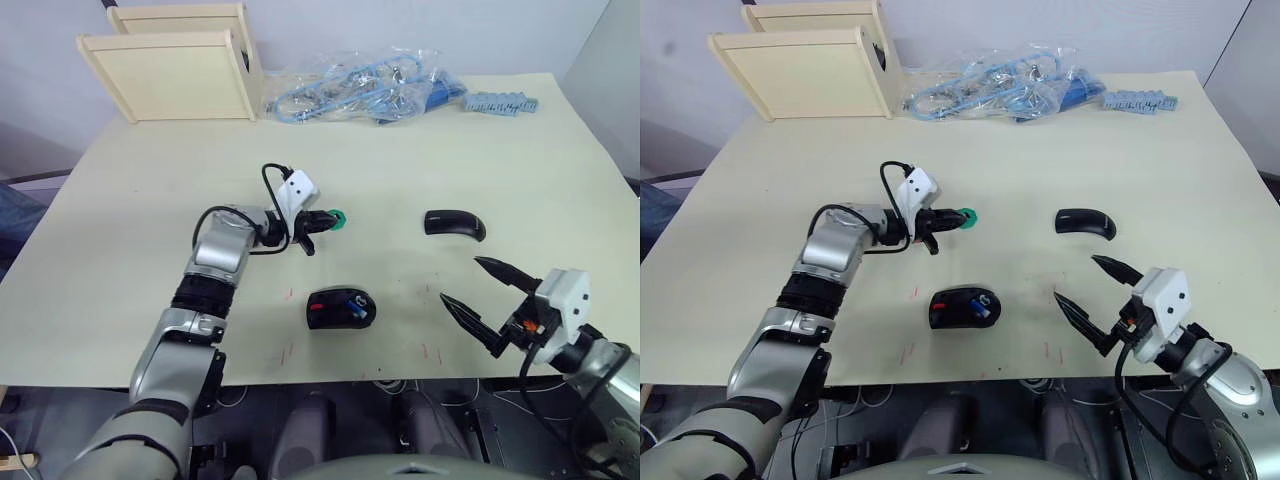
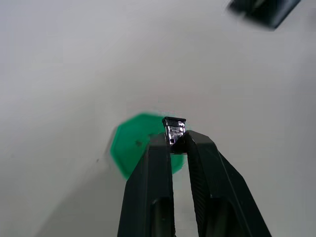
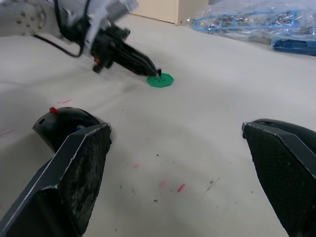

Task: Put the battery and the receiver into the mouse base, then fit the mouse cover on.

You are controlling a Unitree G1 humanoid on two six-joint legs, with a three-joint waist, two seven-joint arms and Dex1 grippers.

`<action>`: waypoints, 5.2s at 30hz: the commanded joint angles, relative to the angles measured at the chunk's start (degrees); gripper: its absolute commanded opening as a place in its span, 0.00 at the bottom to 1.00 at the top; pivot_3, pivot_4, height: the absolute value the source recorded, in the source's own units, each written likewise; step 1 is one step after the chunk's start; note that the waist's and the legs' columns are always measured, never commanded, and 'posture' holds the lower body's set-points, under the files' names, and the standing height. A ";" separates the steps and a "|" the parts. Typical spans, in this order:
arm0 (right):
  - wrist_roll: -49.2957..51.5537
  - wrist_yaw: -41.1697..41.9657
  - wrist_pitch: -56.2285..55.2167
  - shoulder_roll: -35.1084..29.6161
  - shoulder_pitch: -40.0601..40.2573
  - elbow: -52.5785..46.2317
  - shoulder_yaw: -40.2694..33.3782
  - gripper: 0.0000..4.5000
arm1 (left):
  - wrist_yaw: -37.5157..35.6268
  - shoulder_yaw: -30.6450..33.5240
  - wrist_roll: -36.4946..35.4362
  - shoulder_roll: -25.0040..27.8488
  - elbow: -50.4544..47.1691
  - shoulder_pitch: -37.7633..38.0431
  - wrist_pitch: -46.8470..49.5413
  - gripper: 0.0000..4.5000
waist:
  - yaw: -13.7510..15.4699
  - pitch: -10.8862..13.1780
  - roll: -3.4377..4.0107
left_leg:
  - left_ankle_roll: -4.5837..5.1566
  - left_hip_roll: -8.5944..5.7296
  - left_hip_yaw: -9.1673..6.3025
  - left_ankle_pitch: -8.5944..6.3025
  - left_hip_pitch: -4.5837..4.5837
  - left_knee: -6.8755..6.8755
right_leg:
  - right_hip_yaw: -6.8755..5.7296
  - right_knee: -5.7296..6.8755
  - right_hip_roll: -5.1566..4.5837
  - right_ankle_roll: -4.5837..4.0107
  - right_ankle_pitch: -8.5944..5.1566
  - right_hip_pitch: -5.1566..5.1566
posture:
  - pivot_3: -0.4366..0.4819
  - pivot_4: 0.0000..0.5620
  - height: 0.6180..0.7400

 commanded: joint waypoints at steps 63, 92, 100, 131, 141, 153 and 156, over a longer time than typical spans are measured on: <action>83.43 -49.27 47.35 -1.46 -61.43 37.96 19.55 0.47 | -17.58 -0.74 -16.06 16.57 -34.97 5.43 2.67 0.00 | -0.33 0.17 -0.08 | 0.02 0.04 0.01 0.02 -0.92 0.12 | -0.04 0.09 -0.01 -0.02 0.04 -0.84 | 0.48 0.27 1.00; 83.43 -47.68 48.52 -1.61 -60.61 38.26 18.58 0.00 | -17.35 1.47 -18.67 17.18 -35.51 7.84 4.65 0.46 | -0.36 0.17 -0.08 | 0.02 0.04 0.00 0.02 -0.92 0.11 | -0.04 0.08 0.00 -0.02 0.04 -0.84 | 0.48 0.27 1.00; 83.43 -45.53 49.91 -7.79 -60.03 36.17 17.33 0.00 | -16.77 8.80 -26.05 22.25 -41.04 18.51 10.09 0.99 | -1.08 0.19 -0.06 | 0.02 0.06 -0.01 0.01 -0.95 0.09 | -0.04 0.06 -0.01 -0.02 0.03 -0.87 | 0.48 0.27 1.00; 83.43 -38.34 45.25 -30.41 -57.00 20.03 19.49 0.00 | -15.49 -2.00 -11.60 15.20 -31.99 27.23 -9.52 0.99 | 0.10 0.22 -0.03 | 0.03 0.09 0.04 0.01 -0.94 0.10 | 0.00 0.02 -0.02 -0.03 0.04 -0.86 | 0.48 0.27 1.00; 83.43 -37.99 43.45 -31.17 -55.57 18.89 19.67 0.00 | -14.29 -6.83 -8.22 13.51 -32.00 23.44 -8.01 0.99 | 0.02 0.22 -0.03 | 0.03 0.09 0.03 0.01 -0.94 0.10 | 0.00 0.03 -0.01 -0.03 0.04 -0.86 | 0.48 0.27 1.00; 83.43 -38.37 42.04 -31.01 -55.01 17.87 19.71 0.00 | -14.79 -8.11 -5.62 13.06 -28.34 23.28 -12.26 0.99 | 0.08 0.22 -0.03 | 0.03 0.09 0.02 0.01 -0.94 0.10 | -0.01 0.03 -0.02 -0.03 0.04 -0.85 | 0.48 0.27 1.00; 83.43 -38.48 41.80 -31.07 -54.67 17.60 19.71 0.00 | -14.77 -8.15 -5.48 12.81 -28.00 23.14 -12.69 0.99 | 0.09 0.22 -0.03 | 0.03 0.09 0.02 0.01 -0.94 0.10 | -0.01 0.03 -0.02 -0.03 0.04 -0.85 | 0.48 0.27 1.00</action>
